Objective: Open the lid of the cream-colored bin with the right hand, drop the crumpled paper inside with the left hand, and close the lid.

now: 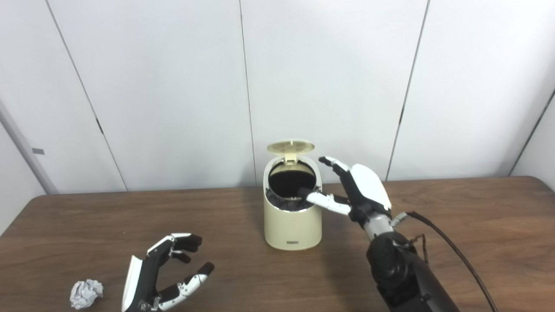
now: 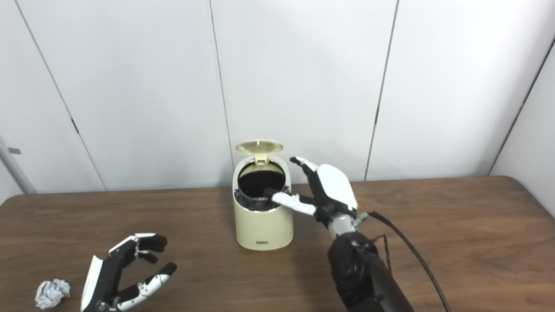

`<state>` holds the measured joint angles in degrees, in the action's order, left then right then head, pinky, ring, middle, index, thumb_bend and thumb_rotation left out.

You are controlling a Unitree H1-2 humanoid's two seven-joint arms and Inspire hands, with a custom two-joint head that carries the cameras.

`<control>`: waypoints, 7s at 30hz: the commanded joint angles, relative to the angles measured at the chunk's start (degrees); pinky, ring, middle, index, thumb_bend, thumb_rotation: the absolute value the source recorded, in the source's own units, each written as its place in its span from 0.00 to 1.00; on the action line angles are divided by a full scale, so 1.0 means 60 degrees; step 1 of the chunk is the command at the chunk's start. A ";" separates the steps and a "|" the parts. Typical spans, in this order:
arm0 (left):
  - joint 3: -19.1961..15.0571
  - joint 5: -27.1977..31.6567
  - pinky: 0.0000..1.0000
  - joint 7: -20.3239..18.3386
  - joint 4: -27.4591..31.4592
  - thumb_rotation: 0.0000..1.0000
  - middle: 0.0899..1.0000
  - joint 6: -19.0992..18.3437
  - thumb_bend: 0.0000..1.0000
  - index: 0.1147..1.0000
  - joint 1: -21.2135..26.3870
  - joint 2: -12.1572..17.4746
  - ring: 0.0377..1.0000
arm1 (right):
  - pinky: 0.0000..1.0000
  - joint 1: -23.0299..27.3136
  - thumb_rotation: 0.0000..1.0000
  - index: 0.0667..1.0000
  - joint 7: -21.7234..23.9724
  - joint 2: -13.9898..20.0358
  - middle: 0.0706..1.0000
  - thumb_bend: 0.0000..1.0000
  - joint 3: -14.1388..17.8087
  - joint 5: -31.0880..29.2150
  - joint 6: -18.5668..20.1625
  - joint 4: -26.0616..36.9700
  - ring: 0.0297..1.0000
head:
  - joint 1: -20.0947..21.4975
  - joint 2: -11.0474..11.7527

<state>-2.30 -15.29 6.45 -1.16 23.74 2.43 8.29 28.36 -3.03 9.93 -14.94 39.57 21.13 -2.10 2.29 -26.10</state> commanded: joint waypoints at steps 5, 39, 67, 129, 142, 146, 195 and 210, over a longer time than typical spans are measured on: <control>0.0079 -0.0017 0.50 0.0114 -0.0225 0.23 0.59 0.0374 0.75 0.57 -0.0120 -0.0067 0.59 | 0.75 -0.0506 0.97 0.87 -0.0202 0.0083 0.88 0.96 0.0660 -0.0644 -0.0757 0.1525 0.87 | 0.0030 0.0012; -0.0052 0.0083 0.52 -0.0013 -0.0087 0.19 0.61 0.0383 0.74 0.57 -0.0223 0.0336 0.61 | 0.83 -0.4999 0.84 0.88 -0.1633 0.0041 0.88 0.77 0.2078 -0.2185 -0.5656 0.1191 0.88 | -0.0170 -0.0098; -0.4114 -0.2820 0.47 0.0271 0.4060 0.17 0.56 -0.0791 0.98 0.55 -0.2296 0.2886 0.54 | 0.83 -0.4763 0.79 0.86 -0.1629 0.0661 0.87 0.76 0.2706 -0.2824 -0.6669 0.0333 0.88 | -0.2333 -0.0140; -0.0813 -0.3946 0.62 -0.0097 0.0249 0.36 0.74 -0.5679 1.00 0.74 -0.0662 0.2671 0.71 | 0.59 -0.4566 0.92 0.80 -0.1117 0.1227 0.81 1.00 0.3455 -0.3737 -0.7088 -0.0476 0.79 | -0.4655 -0.0046; 0.0330 -0.3990 0.56 0.0078 0.0033 0.27 0.65 -0.5443 1.00 0.68 -0.0790 0.2801 0.61 | 0.58 -0.4650 0.94 0.81 -0.1113 0.1117 0.82 1.00 0.3477 -0.3607 -0.6917 -0.0225 0.81 | -0.4488 -0.0133; 0.0526 -0.3703 0.47 0.0163 -0.0035 0.16 0.57 -0.5226 1.00 0.59 -0.0861 0.2791 0.53 | 0.58 -0.4642 0.94 0.82 -0.1138 0.1097 0.82 1.00 0.3473 -0.3624 -0.6999 -0.0251 0.81 | -0.4402 -0.0138; 0.0582 -0.3219 0.28 -0.0149 0.1458 0.00 0.43 -0.3201 0.50 0.46 -0.0348 0.3924 0.38 | 0.77 -0.4741 0.81 0.86 -0.1491 -0.0040 0.86 0.78 0.2895 -0.2249 -0.6251 0.0694 0.86 | -0.1011 -0.0126; 0.0880 -0.3221 0.20 -0.1663 0.3113 0.00 0.42 -0.3559 0.50 0.46 0.1403 0.3028 0.36 | 0.83 -0.4896 0.70 0.88 -0.1358 -0.0654 0.89 0.76 0.2555 -0.2100 -0.5240 0.1485 0.89 | -0.0401 -0.0125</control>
<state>2.95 -34.17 -3.13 15.00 2.76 8.50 26.56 -1.13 -10.72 7.92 1.37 27.31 -10.26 5.61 -0.09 -26.81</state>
